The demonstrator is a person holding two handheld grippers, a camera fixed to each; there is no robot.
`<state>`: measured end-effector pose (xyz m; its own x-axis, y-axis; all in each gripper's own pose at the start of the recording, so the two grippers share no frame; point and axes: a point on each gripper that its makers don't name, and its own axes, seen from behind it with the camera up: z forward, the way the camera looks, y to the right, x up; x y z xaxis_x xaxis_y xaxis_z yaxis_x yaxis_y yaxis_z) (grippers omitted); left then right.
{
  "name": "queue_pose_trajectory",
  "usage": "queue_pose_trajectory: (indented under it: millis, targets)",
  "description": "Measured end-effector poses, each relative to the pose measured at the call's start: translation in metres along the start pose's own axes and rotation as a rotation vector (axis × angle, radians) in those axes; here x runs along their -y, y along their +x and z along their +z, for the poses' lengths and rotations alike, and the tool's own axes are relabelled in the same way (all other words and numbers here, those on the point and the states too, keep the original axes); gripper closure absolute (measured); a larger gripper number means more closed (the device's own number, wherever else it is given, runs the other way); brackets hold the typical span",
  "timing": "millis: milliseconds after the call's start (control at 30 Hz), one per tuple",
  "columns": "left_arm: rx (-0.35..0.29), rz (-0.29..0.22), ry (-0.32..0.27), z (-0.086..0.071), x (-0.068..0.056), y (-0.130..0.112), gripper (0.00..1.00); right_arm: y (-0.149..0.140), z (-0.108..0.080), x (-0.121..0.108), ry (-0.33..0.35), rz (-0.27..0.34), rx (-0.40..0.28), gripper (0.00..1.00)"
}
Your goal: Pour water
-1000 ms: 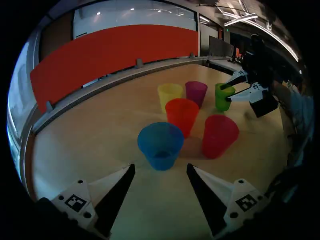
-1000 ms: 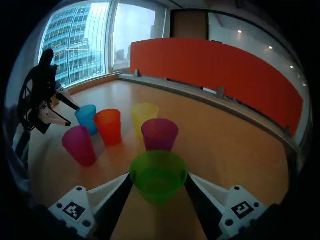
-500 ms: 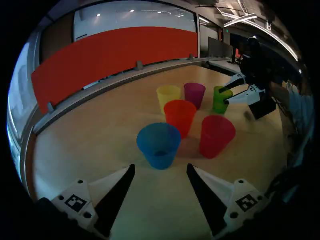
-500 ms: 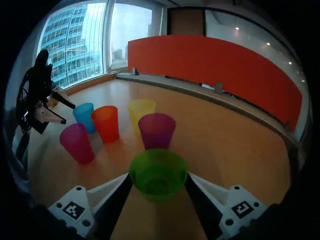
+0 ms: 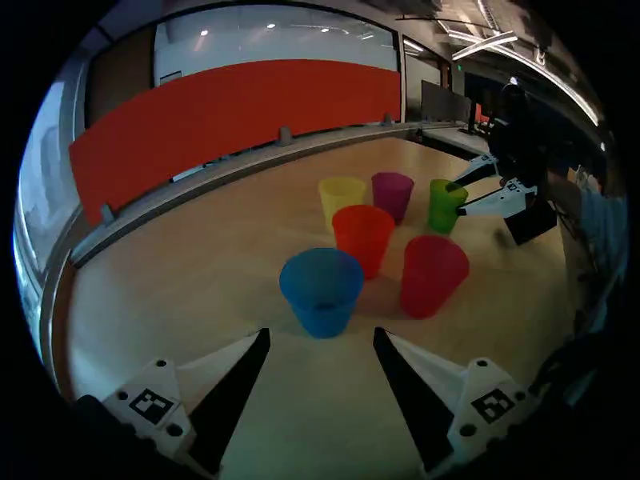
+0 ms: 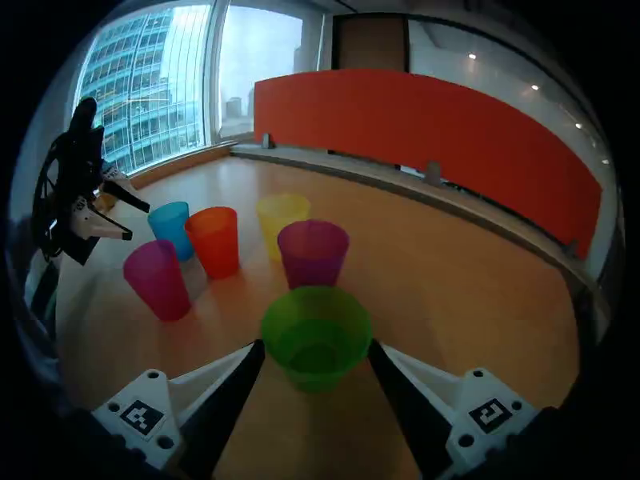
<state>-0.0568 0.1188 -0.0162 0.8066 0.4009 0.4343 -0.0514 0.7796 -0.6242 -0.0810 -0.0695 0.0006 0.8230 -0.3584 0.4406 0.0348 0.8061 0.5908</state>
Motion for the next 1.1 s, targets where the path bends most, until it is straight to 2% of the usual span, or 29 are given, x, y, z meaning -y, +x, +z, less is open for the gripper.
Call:
queue_pose_trajectory:
  millis: [500, 800, 1100]
  targets:
    - [-0.092, -0.081, 0.092, -0.027, 0.003, -0.009, 0.04, 0.001, -0.057, -0.001, -0.080, 0.055, -0.097, 0.00]
    - [-0.160, -0.122, 0.195, -0.046, 0.021, -0.003, 0.04, 0.005, -0.080, -0.006, -0.149, 0.089, -0.164, 0.00]
    - [-0.280, -0.139, 0.327, -0.070, 0.037, 0.015, 0.04, 0.029, -0.105, -0.022, -0.268, 0.130, -0.299, 0.00]
